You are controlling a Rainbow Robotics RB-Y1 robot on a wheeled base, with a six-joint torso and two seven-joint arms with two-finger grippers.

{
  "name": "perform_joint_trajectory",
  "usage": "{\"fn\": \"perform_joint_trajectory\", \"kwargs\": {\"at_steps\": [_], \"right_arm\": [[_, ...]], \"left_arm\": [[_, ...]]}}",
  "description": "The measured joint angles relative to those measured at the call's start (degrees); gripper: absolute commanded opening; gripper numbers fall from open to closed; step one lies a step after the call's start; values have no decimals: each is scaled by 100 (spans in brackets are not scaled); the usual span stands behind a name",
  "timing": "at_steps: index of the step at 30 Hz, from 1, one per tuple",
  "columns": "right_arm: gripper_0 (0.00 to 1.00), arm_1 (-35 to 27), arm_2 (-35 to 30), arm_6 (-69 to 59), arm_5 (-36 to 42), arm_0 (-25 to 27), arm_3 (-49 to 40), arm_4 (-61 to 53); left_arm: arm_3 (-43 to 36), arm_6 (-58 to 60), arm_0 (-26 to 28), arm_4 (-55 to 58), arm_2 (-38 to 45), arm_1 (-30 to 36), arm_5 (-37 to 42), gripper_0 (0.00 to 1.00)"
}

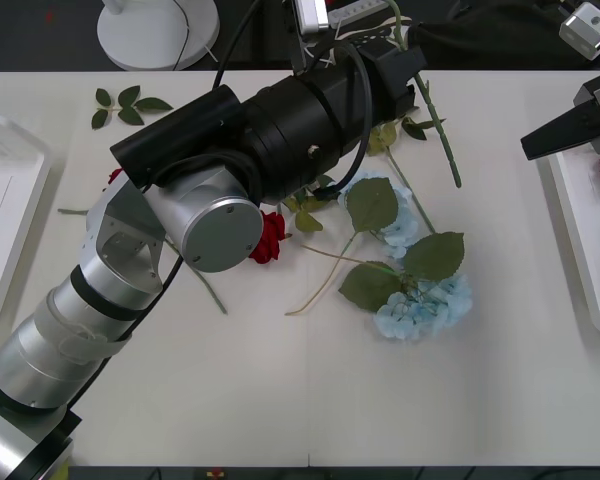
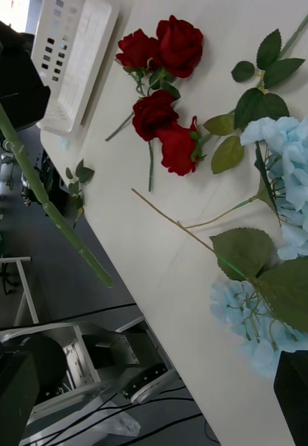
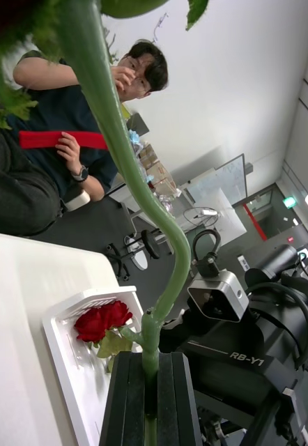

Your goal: Place the red flowers into the right box and the blue flowers into the left box. If a person shows an open palm, hand one flower to the person first, then continue sorting.

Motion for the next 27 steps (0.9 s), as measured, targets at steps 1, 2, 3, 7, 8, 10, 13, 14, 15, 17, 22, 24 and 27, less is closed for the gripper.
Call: {"fn": "perform_joint_trajectory", "kwargs": {"at_steps": [1,2,3,7,8,10,13,14,15,17,22,24,27], "right_arm": [[100,0,0,51,0,0,-12,-28],[100,0,0,129,0,0,-34,-37],[100,1,0,205,0,1,-67,-38],[100,79,0,321,0,9,-187,-41],[100,120,0,321,-1,11,-195,-41],[100,228,0,322,-4,12,-205,-30],[100,412,0,322,-80,20,-261,1],[100,476,0,322,-136,25,-289,3],[100,537,0,322,-204,30,-313,6],[100,670,0,322,-313,38,-359,69],[100,953,-1,321,-519,45,-489,330],[100,1032,-1,321,-568,51,-519,366],[97,1100,0,321,-587,58,-564,430]], "left_arm": [[0,0,0,0,0,0,0,0],[0,0,0,0,0,0,0,0],[0,0,0,0,0,0,0,0],[0,0,0,0,0,0,0,0],[0,0,0,0,0,0,0,0],[0,0,0,0,0,0,0,0],[0,0,0,0,0,0,0,0],[0,0,0,0,0,0,0,0],[0,0,0,0,0,0,0,0],[0,0,0,0,0,0,0,0],[0,0,0,0,0,0,0,0],[0,0,0,0,0,0,0,0],[0,0,0,0,0,0,0,0]]}}
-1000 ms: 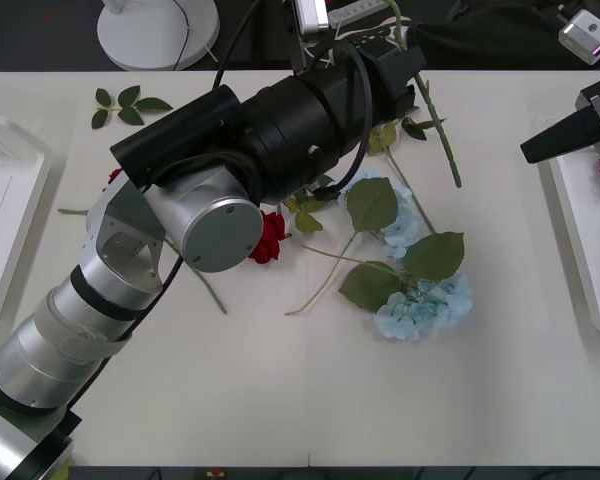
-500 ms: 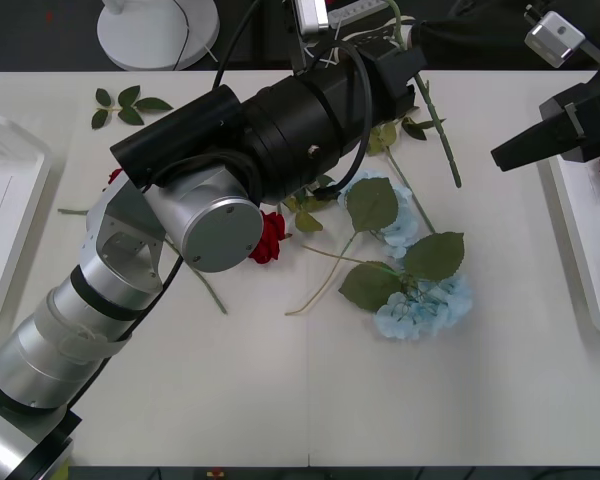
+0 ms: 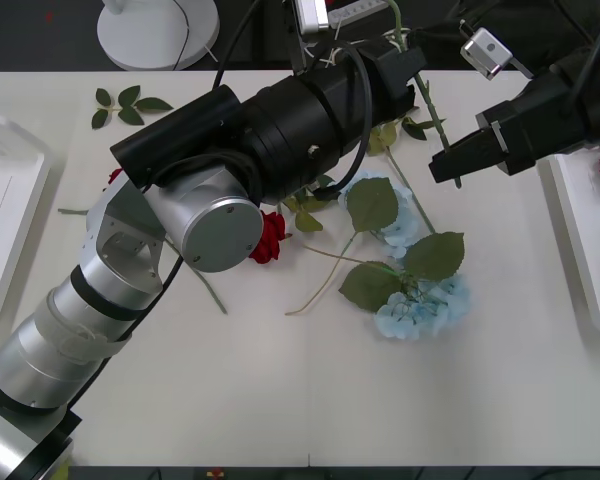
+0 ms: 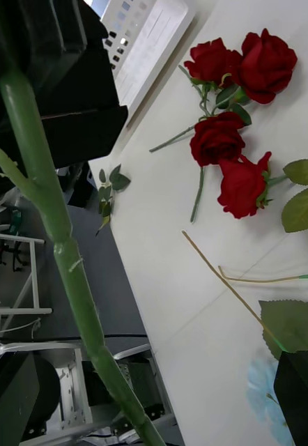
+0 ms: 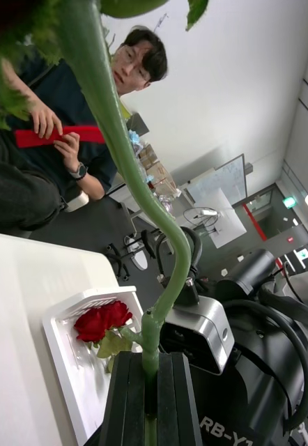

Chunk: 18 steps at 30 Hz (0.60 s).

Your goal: Place the red flowers into the right box and the blue flowers into the left box. If a person shows an open palm, hand one flower to the person first, then continue sorting.

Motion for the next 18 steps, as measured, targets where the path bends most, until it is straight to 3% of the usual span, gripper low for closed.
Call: {"fn": "perform_joint_trajectory", "kwargs": {"at_steps": [3,9,17,18], "right_arm": [[83,24,7,0,-129,10,-112,81],[28,30,58,0,-276,24,-230,82],[0,33,163,0,-310,24,-269,82],[0,33,173,-1,-314,24,-283,82]], "left_arm": [[0,0,0,0,0,0,0,0],[0,0,0,0,0,0,0,0],[0,0,0,0,0,0,0,0],[1,0,0,-1,0,0,0,0]]}}
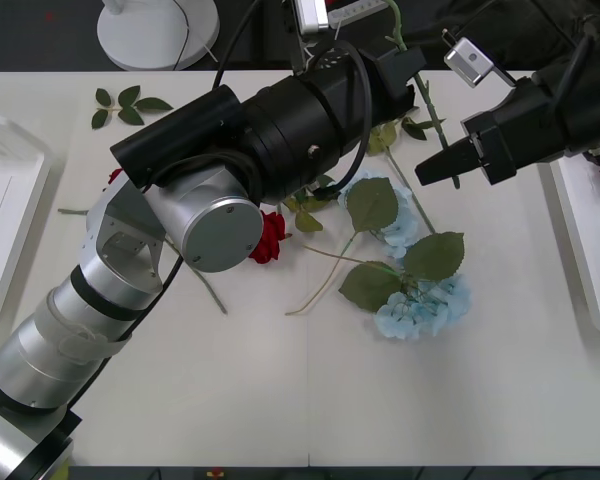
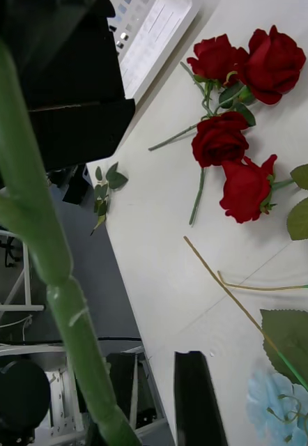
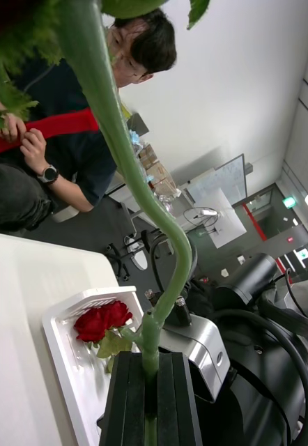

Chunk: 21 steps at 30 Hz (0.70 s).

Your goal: Place the red flowers into the right box and the blue flowers into the left box. If a person shows an open palm, hand one flower to the person first, then continue sorting.

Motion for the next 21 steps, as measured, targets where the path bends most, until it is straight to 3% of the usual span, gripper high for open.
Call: {"fn": "perform_joint_trajectory", "kwargs": {"at_steps": [7,8,9,10,11,21], "right_arm": [[0,0,20,-1,0,0,-78,0],[0,0,20,-1,0,0,-78,0],[0,0,20,-1,0,0,-78,0],[0,0,20,-1,-2,0,-78,0],[0,0,22,-1,-3,0,-78,0],[0,1,43,-3,-39,0,-78,2]], "left_arm": [[24,0,0,-13,0,0,0,0],[25,0,0,-14,0,0,0,34],[25,0,0,-14,0,0,0,76],[25,0,0,-14,0,0,0,94],[25,0,0,-14,0,0,0,100],[25,0,0,-14,0,0,0,100]]}}
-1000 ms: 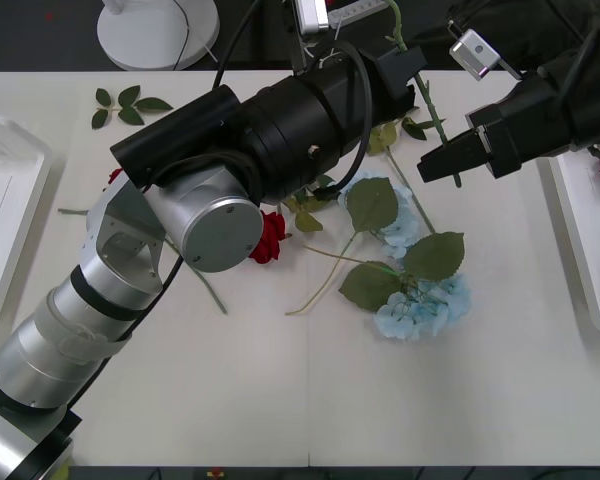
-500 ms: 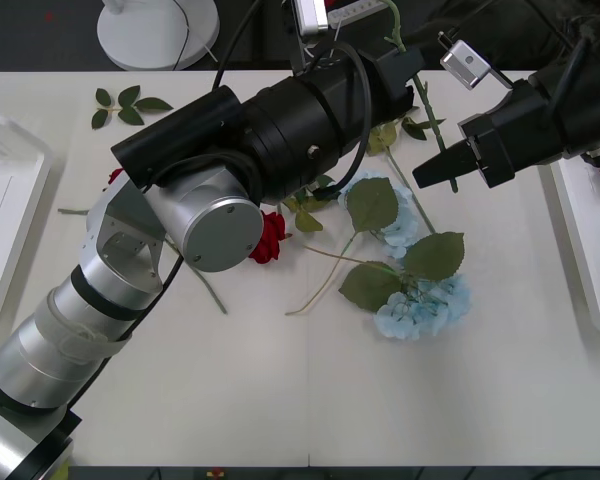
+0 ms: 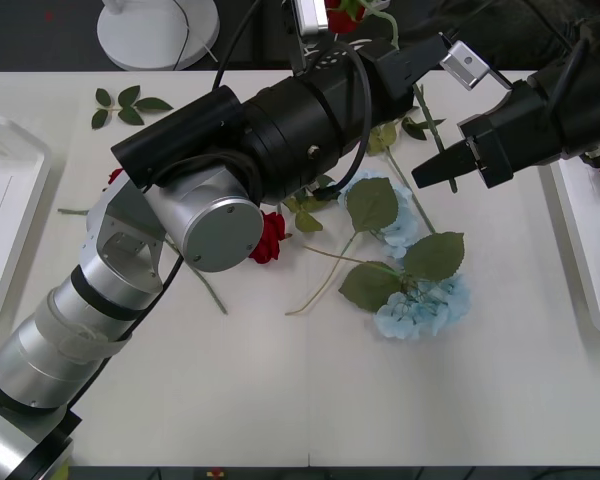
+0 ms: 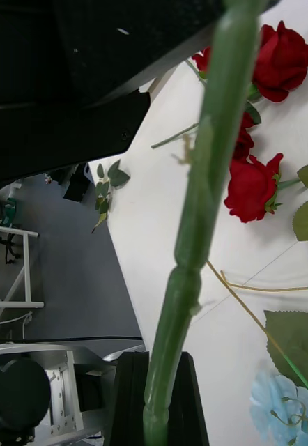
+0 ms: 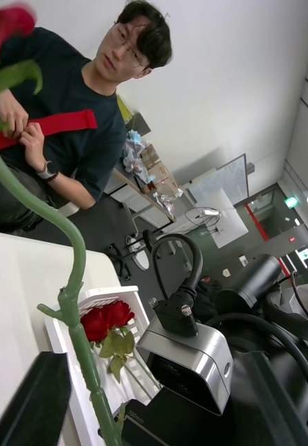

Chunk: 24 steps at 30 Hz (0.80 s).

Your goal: Place the red flowers into the right box and the blue flowers into the left box. If a person shows an open palm, hand one flower to the person first, then continue sorting.

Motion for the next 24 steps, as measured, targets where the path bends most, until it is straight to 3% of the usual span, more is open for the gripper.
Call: {"fn": "perform_joint_trajectory", "kwargs": {"at_steps": [18,24], "right_arm": [[0,-10,0,-57,59,0,49,569],[0,-208,0,-86,334,0,330,995]], "left_arm": [[51,0,1,0,0,6,-7,100],[36,1,1,36,0,379,-72,100]]}}
